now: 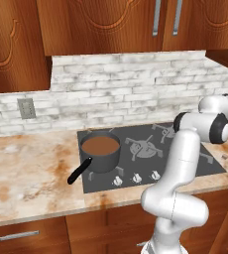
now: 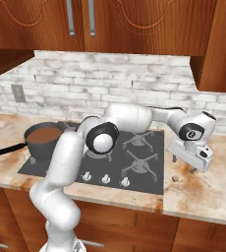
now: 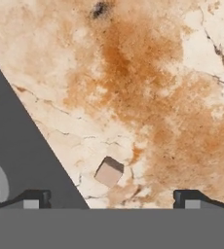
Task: Pick up the sugar cube(s) and place them in the saucepan with hot chocolate.
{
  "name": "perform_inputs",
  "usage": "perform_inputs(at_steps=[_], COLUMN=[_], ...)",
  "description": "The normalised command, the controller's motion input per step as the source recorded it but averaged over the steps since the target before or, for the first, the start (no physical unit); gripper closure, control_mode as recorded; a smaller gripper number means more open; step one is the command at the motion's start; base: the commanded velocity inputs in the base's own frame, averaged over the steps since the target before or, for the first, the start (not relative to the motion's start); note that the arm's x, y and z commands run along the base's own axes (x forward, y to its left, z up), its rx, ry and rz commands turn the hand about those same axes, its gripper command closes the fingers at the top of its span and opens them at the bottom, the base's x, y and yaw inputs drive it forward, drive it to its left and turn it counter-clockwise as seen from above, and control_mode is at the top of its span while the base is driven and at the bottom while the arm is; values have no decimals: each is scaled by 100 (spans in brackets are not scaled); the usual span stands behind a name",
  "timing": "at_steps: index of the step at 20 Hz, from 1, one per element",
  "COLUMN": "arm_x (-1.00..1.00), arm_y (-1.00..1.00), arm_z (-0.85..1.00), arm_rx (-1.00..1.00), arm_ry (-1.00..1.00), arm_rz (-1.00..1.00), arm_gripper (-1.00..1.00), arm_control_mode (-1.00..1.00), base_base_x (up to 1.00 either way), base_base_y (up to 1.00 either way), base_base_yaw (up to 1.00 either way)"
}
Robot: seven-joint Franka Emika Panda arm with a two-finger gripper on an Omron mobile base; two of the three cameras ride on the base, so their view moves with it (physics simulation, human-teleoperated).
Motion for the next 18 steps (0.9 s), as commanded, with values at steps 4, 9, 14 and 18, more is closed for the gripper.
perform_inputs(at_steps=[4, 9, 14, 18], arm_x=[-1, -9, -29, -10], arm_y=[19, 0, 1, 0], arm_z=[-11, -15, -21, -6], arm_rx=[-15, -11, -1, 0], arm_ry=[5, 6, 3, -1], arm_rz=[-2, 0, 0, 0], arm_gripper=[-100, -100, -100, -100], arm_control_mode=[-100, -100, -100, -100], base_base_x=[0, 0, 0, 0], base_base_y=[0, 0, 0, 0], base_base_yaw=[0, 0, 0, 0])
